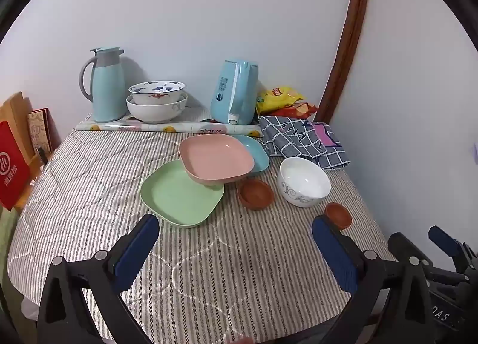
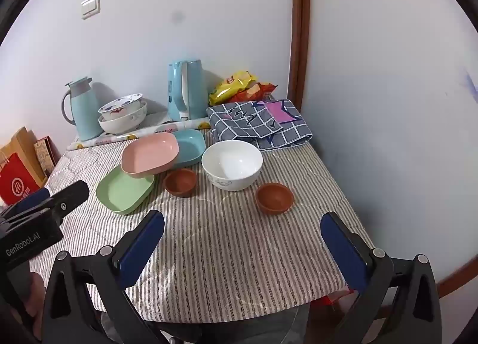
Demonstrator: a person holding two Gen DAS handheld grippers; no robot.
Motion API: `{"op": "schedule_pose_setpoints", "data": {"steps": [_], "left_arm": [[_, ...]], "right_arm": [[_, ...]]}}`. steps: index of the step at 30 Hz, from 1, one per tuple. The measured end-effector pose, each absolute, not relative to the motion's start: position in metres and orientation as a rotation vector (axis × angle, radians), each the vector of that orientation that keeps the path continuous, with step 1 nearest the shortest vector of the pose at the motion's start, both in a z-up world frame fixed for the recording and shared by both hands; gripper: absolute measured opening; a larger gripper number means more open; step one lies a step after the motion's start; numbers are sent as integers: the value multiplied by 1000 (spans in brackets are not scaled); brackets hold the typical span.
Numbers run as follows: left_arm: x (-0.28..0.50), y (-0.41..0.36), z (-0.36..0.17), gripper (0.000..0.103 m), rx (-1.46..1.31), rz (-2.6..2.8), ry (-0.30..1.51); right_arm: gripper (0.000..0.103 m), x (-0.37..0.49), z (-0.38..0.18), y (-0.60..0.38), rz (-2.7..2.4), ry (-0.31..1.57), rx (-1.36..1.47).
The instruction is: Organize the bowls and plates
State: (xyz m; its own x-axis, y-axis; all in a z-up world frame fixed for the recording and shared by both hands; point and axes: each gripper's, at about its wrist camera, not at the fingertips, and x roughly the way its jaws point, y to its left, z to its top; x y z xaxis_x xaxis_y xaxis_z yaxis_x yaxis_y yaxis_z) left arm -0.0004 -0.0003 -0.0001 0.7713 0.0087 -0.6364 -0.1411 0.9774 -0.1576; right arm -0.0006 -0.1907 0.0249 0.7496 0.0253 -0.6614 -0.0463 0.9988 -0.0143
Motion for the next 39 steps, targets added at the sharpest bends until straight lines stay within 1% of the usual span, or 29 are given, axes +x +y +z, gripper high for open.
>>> {"op": "schedule_pose_setpoints", "data": {"steps": [11,39], "left_arm": [[-7,-16,-5,103,-203,94,686],[-7,-9,-2,103,-207,90,673]], "right_arm": [[103,-1,26,-194,37,723,-17],[103,-8,30,-197,41,703,-8]]}}
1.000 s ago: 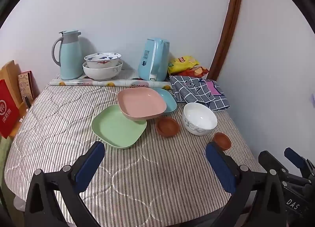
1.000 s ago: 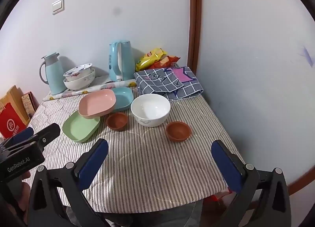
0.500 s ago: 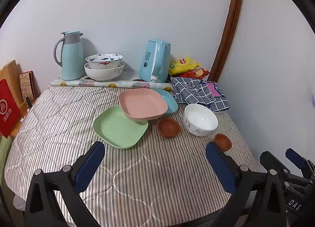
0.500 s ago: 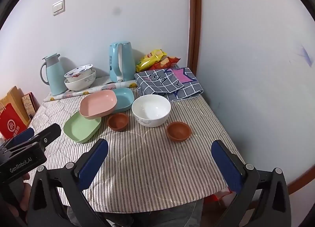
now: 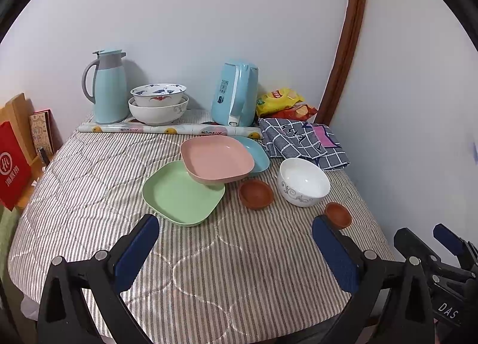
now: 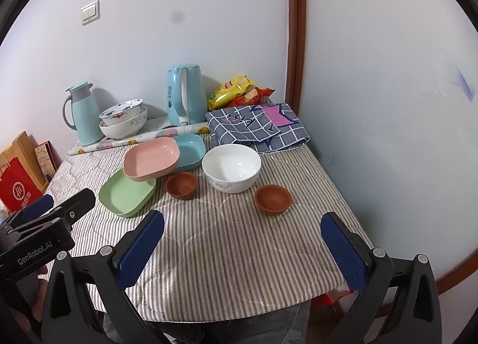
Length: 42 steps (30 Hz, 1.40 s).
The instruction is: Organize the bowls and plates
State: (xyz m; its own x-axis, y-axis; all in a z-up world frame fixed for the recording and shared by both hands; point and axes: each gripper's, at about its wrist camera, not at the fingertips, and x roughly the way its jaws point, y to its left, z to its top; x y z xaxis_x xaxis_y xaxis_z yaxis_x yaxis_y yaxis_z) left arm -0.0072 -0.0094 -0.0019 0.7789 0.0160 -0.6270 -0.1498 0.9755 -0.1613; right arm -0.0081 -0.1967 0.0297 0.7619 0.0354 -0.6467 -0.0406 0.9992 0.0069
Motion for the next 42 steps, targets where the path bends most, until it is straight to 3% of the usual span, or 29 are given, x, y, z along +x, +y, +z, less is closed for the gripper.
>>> {"op": "schedule_pose_setpoints", "data": {"steps": [42], "left_arm": [[-12,-10,3,103,-204,92,668]], "right_arm": [[103,-17,35,-193,46,686,6]]}}
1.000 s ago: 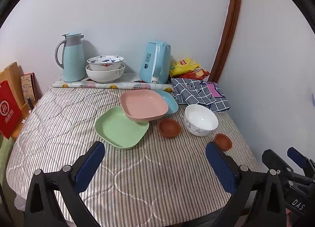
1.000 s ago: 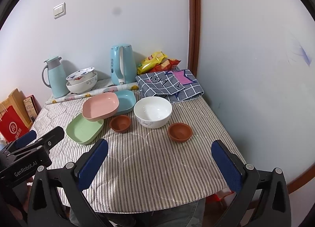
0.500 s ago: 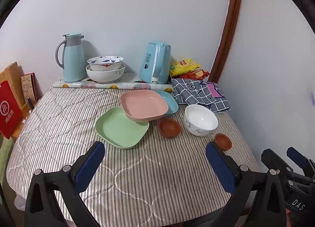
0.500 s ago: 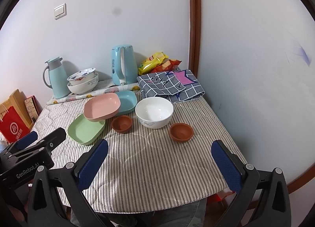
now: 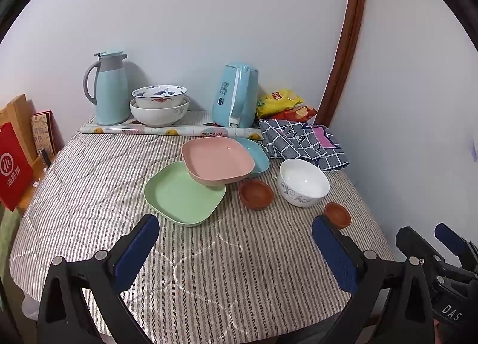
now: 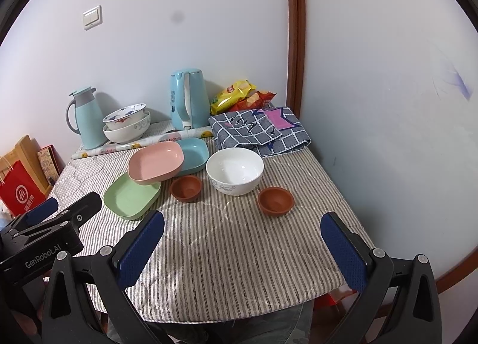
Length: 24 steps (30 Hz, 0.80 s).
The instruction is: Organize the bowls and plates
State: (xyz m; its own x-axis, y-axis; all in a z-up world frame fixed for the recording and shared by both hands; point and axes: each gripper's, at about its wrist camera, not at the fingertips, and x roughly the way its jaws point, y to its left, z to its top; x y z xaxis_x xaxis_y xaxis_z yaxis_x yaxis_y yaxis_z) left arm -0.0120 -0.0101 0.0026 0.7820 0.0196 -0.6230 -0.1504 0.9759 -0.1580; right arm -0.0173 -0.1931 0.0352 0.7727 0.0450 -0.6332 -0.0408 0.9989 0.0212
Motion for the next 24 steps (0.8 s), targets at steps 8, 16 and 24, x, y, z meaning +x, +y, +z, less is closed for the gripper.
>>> {"op": "schedule_pose_setpoints", "data": {"steps": [8,16,24], "left_arm": [[-10,-8,3,103,-205,88,666],[-10,-5,4,103,-207,89,665],[1,-3,0,103,-212,84,676]], "right_arm": [[103,-18,35,-192,50,685,3],[103,-16,38,-189,56,684,-4],[103,-8,37,-186,60,687,-6]]}}
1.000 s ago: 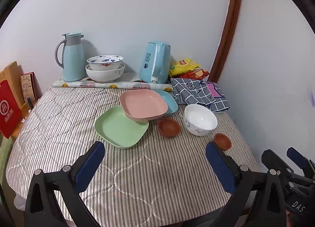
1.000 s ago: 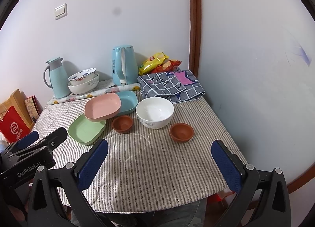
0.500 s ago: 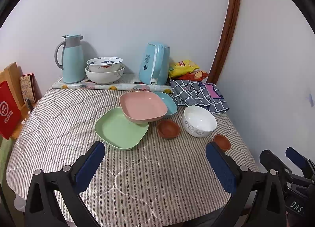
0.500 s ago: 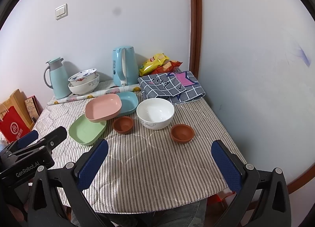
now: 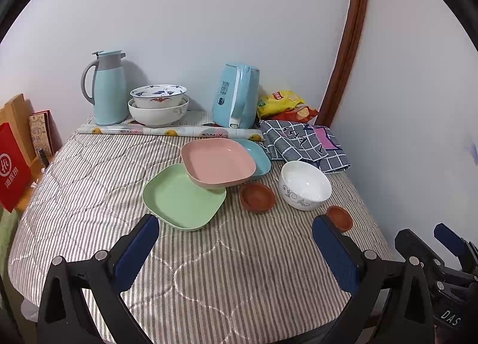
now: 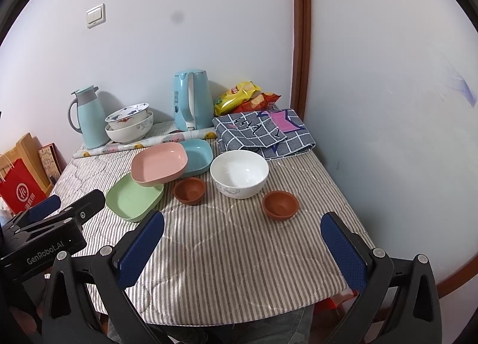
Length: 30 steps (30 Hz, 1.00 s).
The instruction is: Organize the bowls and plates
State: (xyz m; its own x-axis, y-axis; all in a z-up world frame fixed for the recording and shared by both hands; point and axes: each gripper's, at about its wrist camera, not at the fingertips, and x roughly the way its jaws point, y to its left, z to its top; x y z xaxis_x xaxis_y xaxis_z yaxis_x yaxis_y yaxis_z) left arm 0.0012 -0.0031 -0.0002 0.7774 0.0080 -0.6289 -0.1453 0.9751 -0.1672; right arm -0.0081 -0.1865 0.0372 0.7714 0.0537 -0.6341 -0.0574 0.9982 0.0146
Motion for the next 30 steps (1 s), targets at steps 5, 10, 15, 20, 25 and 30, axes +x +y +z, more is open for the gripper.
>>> {"op": "schedule_pose_setpoints", "data": {"steps": [5,10,15,20,25,30], "left_arm": [[16,0,-9,103,-227,72,703],[32,9,-19,103,-233,106,730],[47,16,-24,103,-231,137,756],[61,20,-29,102,-214,146,784],[73,27,-28,102,-205,157,779],[89,39,-32,102,-202,182,790]], "right_arm": [[103,2,33,-187,74,698,11],[103,17,23,-190,66,711,38],[103,38,10,-192,36,744,51],[103,58,3,-193,75,784,97],[103,75,1,-180,87,789,59],[102,97,0,-163,135,802,53]]}}
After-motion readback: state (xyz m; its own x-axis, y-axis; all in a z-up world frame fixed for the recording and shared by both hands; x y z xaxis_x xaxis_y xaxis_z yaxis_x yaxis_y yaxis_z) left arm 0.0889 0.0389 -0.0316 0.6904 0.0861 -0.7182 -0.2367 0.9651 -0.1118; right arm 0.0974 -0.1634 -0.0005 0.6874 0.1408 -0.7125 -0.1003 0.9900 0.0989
